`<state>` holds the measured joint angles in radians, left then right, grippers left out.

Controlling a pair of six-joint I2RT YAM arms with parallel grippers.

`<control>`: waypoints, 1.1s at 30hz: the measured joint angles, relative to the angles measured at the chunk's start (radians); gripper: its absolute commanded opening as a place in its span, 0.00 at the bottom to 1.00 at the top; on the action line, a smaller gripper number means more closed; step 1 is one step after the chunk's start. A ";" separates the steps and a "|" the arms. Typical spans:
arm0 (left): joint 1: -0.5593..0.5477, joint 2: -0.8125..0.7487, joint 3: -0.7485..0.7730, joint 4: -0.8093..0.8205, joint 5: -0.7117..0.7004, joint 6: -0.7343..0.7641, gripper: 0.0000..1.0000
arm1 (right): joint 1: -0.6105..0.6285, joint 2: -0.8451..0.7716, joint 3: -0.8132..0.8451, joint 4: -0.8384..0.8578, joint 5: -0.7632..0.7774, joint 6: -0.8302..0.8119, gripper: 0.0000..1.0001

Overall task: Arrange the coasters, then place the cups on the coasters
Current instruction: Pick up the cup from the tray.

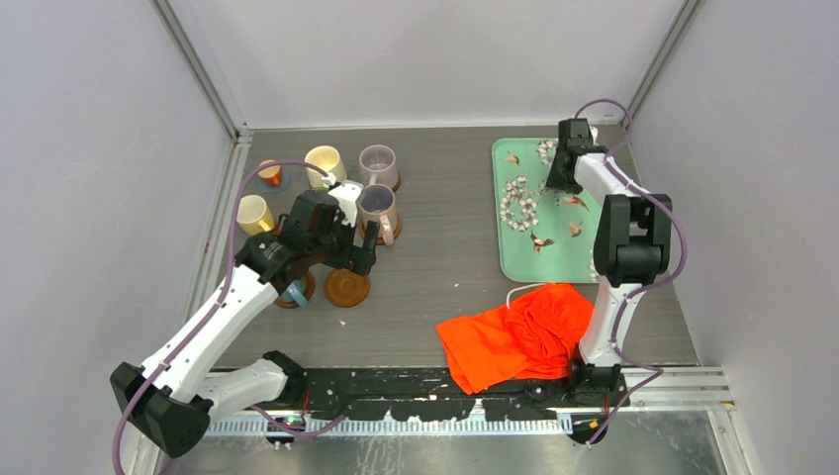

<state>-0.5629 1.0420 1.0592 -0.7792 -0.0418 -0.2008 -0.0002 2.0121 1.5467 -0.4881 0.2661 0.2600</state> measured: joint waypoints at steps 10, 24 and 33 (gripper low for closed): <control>-0.001 0.000 0.000 0.001 -0.001 0.000 1.00 | 0.005 -0.001 0.020 -0.024 0.014 0.002 0.01; -0.001 0.000 -0.005 0.005 -0.001 0.000 1.00 | 0.177 -0.178 -0.105 -0.071 0.069 0.024 0.01; -0.001 0.000 -0.011 0.005 -0.004 0.000 1.00 | 0.258 -0.303 -0.173 -0.067 0.122 0.045 0.01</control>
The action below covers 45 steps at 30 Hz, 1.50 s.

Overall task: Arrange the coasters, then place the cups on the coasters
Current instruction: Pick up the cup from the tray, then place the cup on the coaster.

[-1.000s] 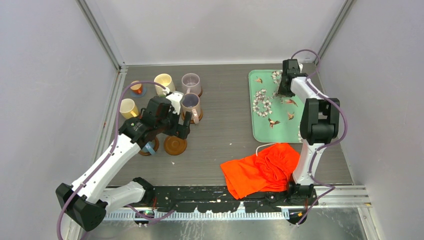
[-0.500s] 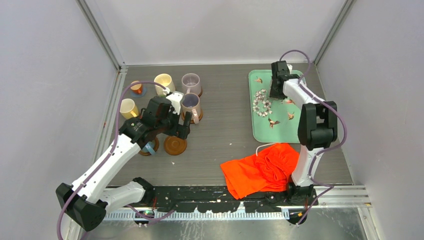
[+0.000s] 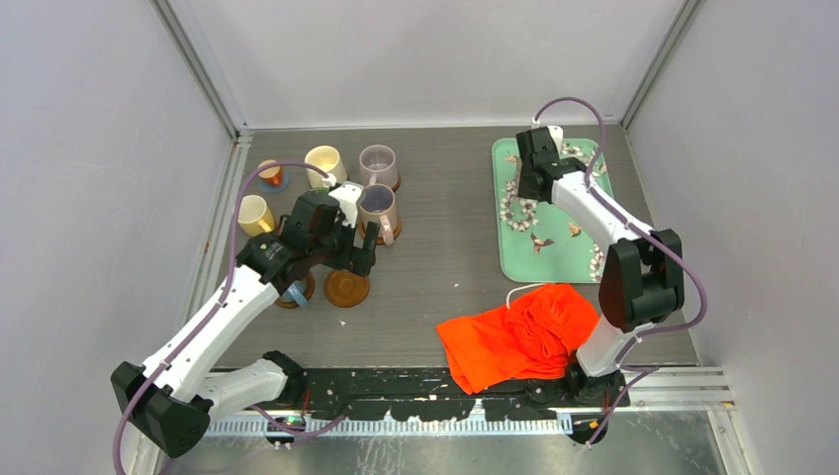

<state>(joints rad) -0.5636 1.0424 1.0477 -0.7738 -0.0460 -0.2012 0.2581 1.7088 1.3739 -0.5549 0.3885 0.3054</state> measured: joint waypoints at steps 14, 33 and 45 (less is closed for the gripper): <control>0.000 0.000 -0.002 -0.001 -0.070 -0.005 1.00 | 0.217 -0.108 -0.048 -0.027 0.016 0.049 0.01; 0.005 0.007 0.048 -0.004 -0.264 -0.125 1.00 | 0.515 -0.304 -0.231 -0.077 -0.017 0.134 0.01; 0.017 0.008 0.080 0.003 -0.297 -0.195 1.00 | 0.698 -0.374 -0.274 -0.151 -0.061 0.162 0.01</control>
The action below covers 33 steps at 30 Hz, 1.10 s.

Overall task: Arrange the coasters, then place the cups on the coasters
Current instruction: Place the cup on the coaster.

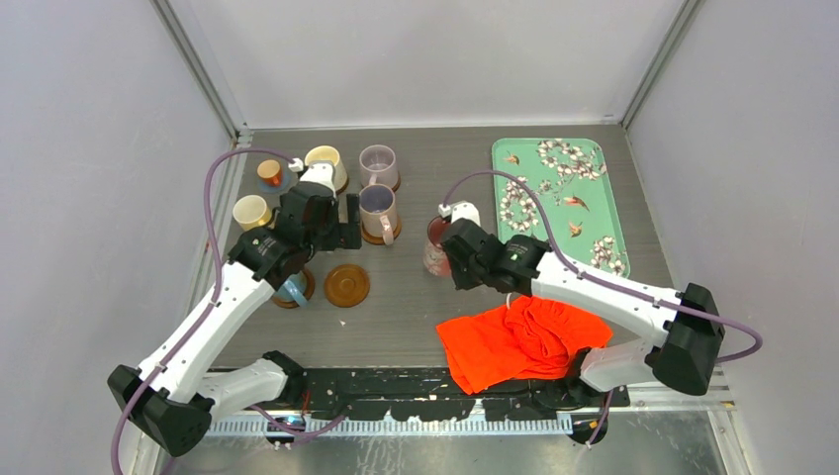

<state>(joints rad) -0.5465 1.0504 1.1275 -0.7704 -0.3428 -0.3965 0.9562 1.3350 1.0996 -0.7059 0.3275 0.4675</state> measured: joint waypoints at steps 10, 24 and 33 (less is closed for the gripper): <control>0.005 -0.007 0.036 0.002 -0.006 -0.020 1.00 | 0.174 0.085 0.052 -0.011 0.000 0.015 0.01; 0.005 -0.227 0.142 -0.005 -0.109 -0.023 1.00 | 0.241 0.366 0.296 0.051 -0.010 0.006 0.01; 0.005 -0.309 0.156 -0.004 -0.143 -0.019 1.00 | 0.254 0.541 0.454 0.069 -0.025 -0.023 0.01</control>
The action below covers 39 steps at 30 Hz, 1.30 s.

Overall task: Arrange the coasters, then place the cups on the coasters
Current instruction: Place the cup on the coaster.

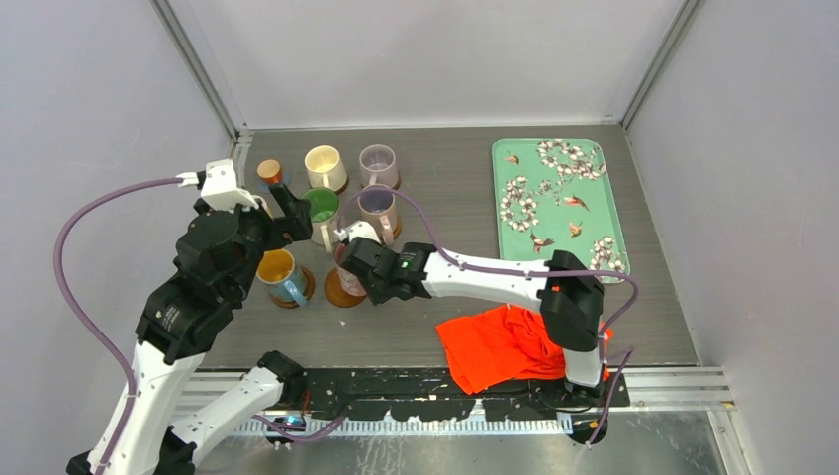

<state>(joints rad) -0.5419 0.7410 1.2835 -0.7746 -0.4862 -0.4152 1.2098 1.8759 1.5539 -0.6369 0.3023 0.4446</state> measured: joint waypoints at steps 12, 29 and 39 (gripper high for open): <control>0.000 -0.006 -0.012 0.012 0.000 0.008 1.00 | 0.002 0.180 0.163 -0.026 0.012 -0.074 0.01; 0.000 -0.006 -0.036 0.025 0.000 0.026 1.00 | 0.017 0.235 0.217 -0.045 0.013 -0.103 0.01; 0.000 -0.005 -0.040 0.026 0.001 0.026 1.00 | 0.030 0.240 0.217 -0.044 0.018 -0.103 0.01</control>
<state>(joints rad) -0.5419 0.7357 1.2438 -0.7486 -0.4850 -0.3897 1.2400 2.1159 1.7710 -0.6807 0.3206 0.3420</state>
